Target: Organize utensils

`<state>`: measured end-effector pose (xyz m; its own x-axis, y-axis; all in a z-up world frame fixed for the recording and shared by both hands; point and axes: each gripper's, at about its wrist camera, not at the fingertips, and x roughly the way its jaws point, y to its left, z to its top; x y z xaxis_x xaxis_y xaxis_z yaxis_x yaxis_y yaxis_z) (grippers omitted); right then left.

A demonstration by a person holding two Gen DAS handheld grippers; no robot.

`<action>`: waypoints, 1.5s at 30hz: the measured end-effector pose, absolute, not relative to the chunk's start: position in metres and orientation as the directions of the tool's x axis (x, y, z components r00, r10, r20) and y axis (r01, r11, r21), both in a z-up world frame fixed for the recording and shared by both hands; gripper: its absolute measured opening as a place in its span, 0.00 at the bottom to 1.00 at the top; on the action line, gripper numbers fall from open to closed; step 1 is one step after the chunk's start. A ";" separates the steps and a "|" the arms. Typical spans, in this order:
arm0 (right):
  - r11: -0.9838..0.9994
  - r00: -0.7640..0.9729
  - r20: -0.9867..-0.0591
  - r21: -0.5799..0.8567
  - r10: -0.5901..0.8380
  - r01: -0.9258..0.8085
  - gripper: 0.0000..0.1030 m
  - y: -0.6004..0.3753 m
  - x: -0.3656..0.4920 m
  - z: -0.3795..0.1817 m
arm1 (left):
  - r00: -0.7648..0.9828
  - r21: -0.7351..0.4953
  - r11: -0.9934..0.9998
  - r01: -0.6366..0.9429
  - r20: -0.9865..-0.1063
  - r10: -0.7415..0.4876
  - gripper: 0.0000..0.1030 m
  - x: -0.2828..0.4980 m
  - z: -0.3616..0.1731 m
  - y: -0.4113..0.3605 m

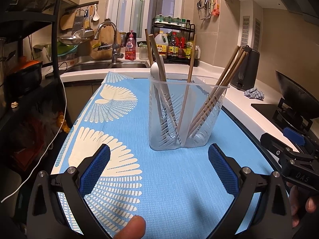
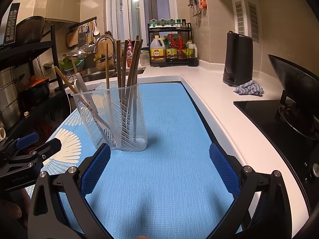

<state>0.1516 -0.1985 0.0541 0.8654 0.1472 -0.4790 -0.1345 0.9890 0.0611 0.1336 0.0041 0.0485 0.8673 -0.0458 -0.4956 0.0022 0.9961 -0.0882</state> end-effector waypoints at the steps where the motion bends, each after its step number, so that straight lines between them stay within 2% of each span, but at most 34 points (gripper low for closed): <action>1: 0.989 0.866 -0.478 0.061 0.147 -0.134 0.95 -0.199 0.151 0.054 | 0.867 -0.088 0.996 0.002 -0.496 -0.045 0.93 0.134 0.049 0.004; 45: 0.988 0.869 -0.471 0.059 0.151 -0.139 0.95 -0.200 0.150 0.055 | 0.868 -0.091 0.996 -0.007 -0.494 -0.039 0.93 0.133 0.047 0.008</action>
<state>0.1504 -0.1996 0.0551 0.8689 0.1507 -0.4715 -0.1393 0.9885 0.0592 0.1330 0.0084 0.0473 0.8683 -0.0392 -0.4945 -0.0070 0.9958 -0.0912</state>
